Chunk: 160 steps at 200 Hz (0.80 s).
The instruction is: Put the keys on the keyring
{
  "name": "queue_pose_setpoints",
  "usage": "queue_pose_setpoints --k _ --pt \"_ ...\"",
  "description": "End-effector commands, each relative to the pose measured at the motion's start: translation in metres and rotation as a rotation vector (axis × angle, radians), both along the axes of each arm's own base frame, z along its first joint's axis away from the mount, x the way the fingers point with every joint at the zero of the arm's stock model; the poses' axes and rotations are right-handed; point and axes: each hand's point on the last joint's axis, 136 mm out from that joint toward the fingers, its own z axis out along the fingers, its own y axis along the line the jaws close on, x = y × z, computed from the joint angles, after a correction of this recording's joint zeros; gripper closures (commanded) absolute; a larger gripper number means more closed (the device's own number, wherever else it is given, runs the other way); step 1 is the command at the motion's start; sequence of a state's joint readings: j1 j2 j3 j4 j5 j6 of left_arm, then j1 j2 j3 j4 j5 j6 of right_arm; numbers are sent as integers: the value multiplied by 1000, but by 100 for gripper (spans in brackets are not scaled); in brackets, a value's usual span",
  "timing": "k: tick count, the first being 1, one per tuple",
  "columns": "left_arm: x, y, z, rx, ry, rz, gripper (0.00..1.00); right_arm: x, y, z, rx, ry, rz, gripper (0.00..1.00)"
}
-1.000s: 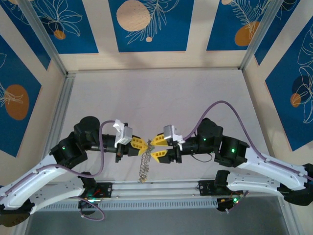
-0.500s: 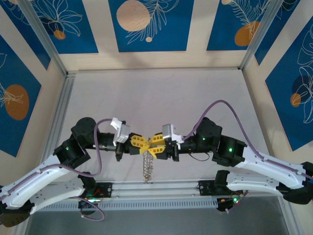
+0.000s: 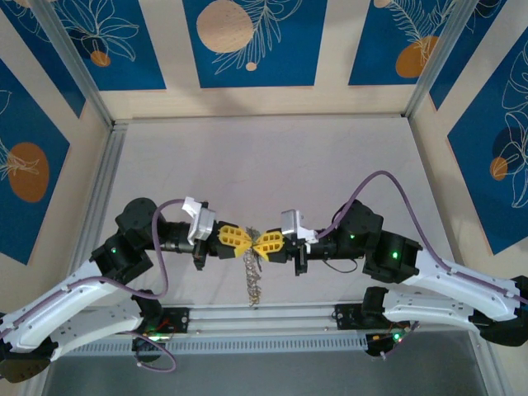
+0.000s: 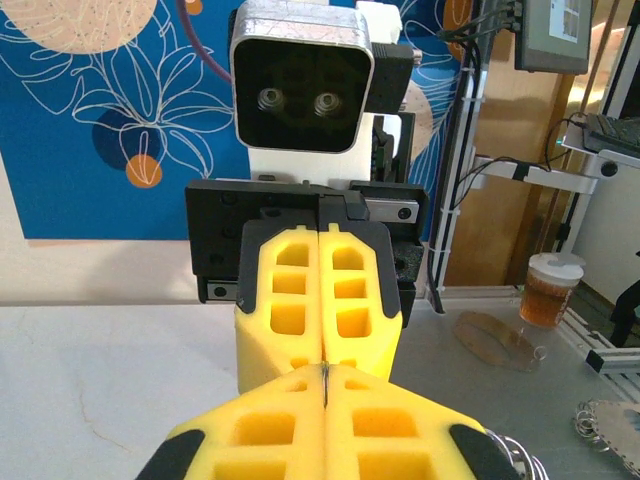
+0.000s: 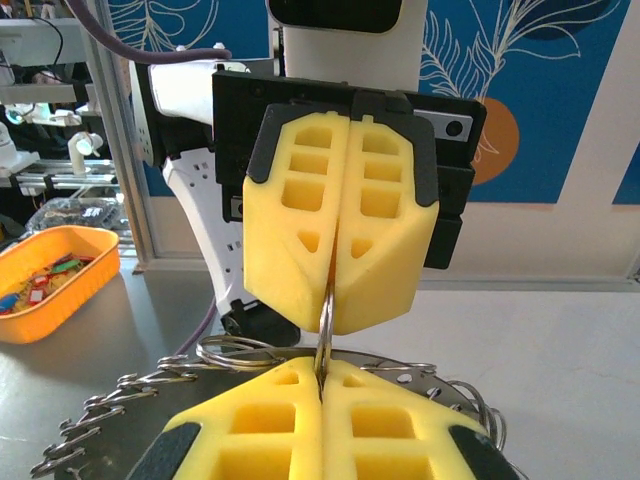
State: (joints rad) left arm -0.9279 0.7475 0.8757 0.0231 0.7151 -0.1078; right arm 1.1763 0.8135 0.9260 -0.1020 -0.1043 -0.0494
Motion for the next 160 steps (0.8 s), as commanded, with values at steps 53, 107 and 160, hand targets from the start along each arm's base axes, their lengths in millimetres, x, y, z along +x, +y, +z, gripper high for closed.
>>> queue_pose_setpoints --k 53,107,160 --pt "11 3 -14 179 39 84 82 8 -12 3 -100 -69 -64 100" --pt "28 33 -28 489 -3 246 68 25 -15 -16 -337 -110 -154 100" --pt "40 22 -47 616 -4 247 64 29 -11 -16 -447 -156 -164 100"
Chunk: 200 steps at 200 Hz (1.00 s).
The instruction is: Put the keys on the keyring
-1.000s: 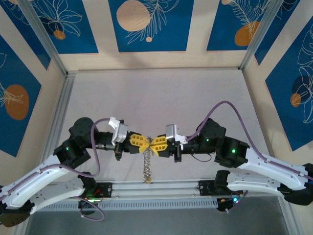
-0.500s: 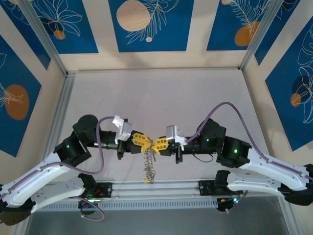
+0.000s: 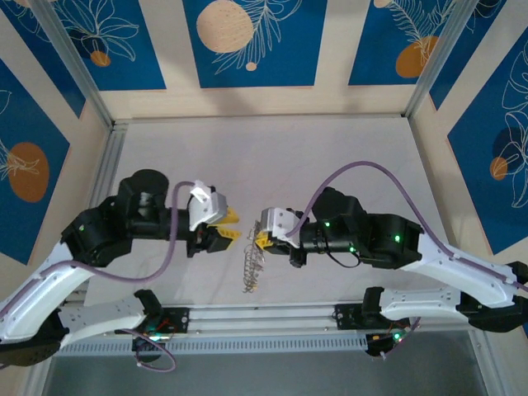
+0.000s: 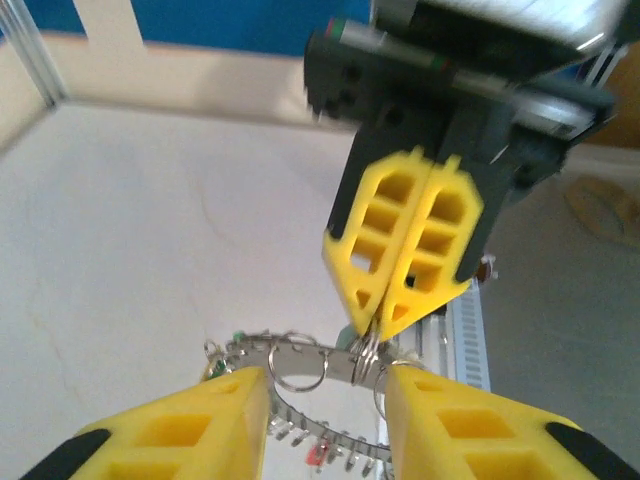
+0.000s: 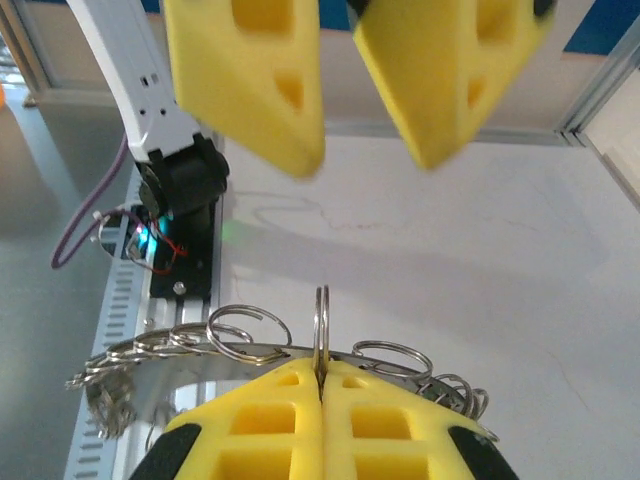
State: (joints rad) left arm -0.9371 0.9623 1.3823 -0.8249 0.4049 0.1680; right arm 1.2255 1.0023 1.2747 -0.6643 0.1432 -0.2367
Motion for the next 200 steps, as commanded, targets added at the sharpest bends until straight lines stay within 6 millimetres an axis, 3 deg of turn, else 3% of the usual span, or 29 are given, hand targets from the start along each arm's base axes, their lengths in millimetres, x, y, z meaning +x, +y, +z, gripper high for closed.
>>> queue_pose_setpoints --k 1,55,129,200 --pt "1 3 -27 127 9 2 64 3 -5 11 -36 -57 -13 100" --pt "-8 -8 -23 93 17 -78 60 -1 2 10 -67 -39 31 100" --pt "-14 -9 -21 73 26 -102 59 0 4 17 -37 1 38 100" --pt "-12 -16 -22 46 19 -117 66 -2 14 16 -23 27 69 100"
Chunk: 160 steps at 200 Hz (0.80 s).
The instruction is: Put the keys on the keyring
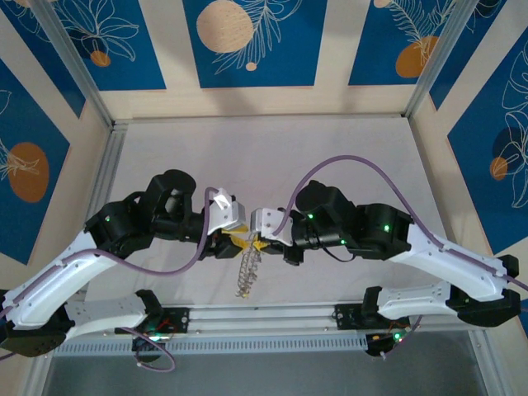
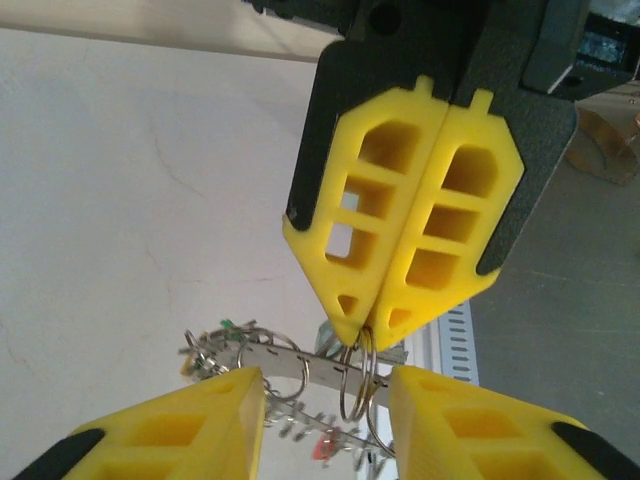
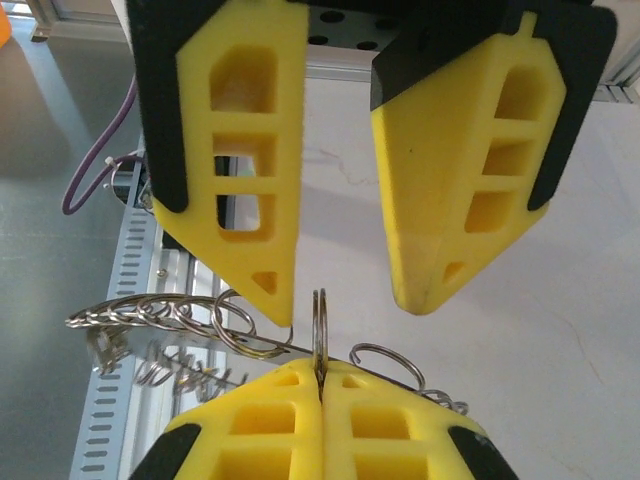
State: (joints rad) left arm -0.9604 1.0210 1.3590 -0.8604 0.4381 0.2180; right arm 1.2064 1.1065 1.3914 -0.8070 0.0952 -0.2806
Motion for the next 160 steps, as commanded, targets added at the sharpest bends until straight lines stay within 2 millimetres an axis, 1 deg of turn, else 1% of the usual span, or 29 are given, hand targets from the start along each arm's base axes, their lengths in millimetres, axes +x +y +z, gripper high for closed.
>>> queue_pose_setpoints --k 1,15,31,42,85,92,105,134,150,160 --pt "-7 -4 8 -45 -16 -43 67 -2 8 27 100 -1 25 100" --pt "-7 -4 6 -52 -17 -43 70 -1 9 26 110 13 29 100" --pt "-8 -5 3 -53 -8 -46 81 0 10 25 115 22 27 100" --pt "-9 -5 1 -47 1 -53 86 1 10 25 120 24 23 100" --pt "-10 -5 -4 -43 14 -49 86 1 6 29 160 44 32 100" --pt "-10 -5 -4 -43 16 -50 90 1 6 29 161 43 30 100" --pt "-9 -6 -3 -52 11 -50 100 2 5 29 165 42 26 100" --pt "-10 -6 4 -108 -11 -46 100 7 -1 37 205 30 -11 100" --pt "-10 -5 13 -168 -31 -37 100 6 -5 41 239 40 -12 88" --pt "-13 -5 19 -211 -37 -43 100 2 -6 40 250 60 1 85"
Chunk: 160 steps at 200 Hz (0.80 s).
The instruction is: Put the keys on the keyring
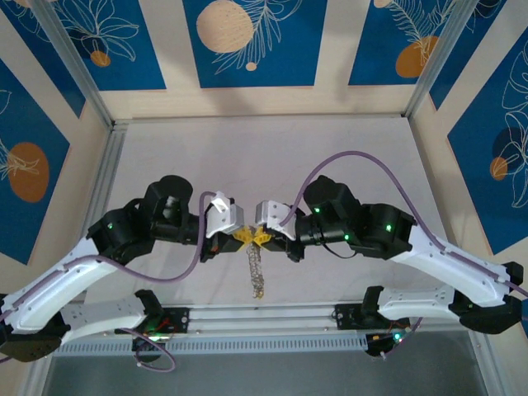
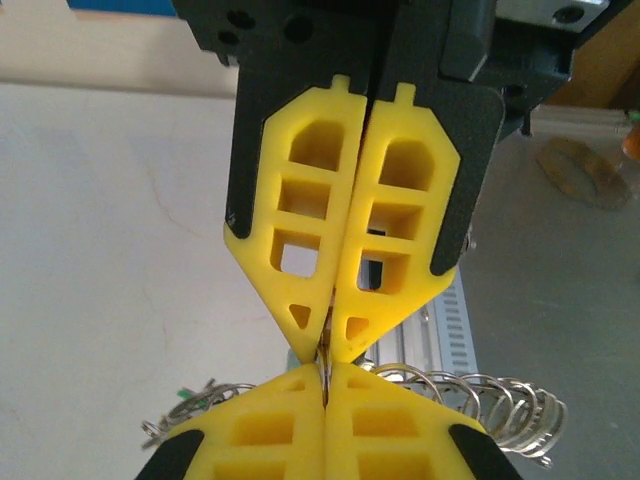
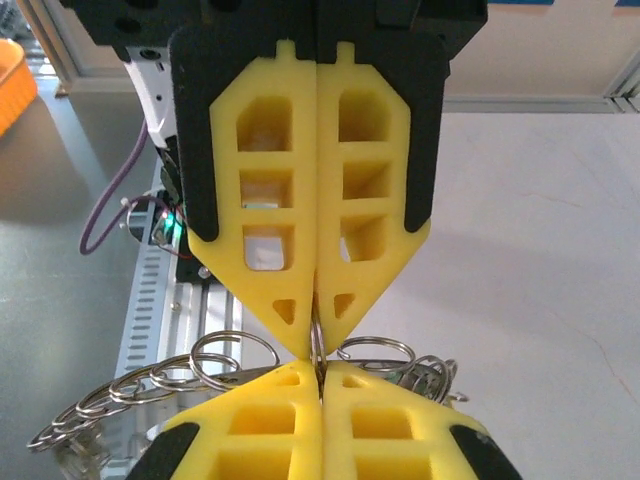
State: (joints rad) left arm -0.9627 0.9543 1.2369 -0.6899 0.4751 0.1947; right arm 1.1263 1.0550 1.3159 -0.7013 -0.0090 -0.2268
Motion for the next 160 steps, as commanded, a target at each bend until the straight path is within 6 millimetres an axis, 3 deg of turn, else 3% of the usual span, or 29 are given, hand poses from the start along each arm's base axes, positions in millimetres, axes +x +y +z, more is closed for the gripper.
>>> queue_pose_setpoints --k 1,50,91,160 --pt "-10 1 18 -108 -8 -21 100 -6 -4 33 148 -6 16 84" --pt "-21 4 39 -243 -23 -59 100 -7 -7 23 151 40 6 81" --pt "-30 9 49 -334 -55 -91 100 -24 -8 29 191 63 92 76" --pt "-33 7 47 -329 -49 -117 100 -26 -3 28 199 69 113 79"
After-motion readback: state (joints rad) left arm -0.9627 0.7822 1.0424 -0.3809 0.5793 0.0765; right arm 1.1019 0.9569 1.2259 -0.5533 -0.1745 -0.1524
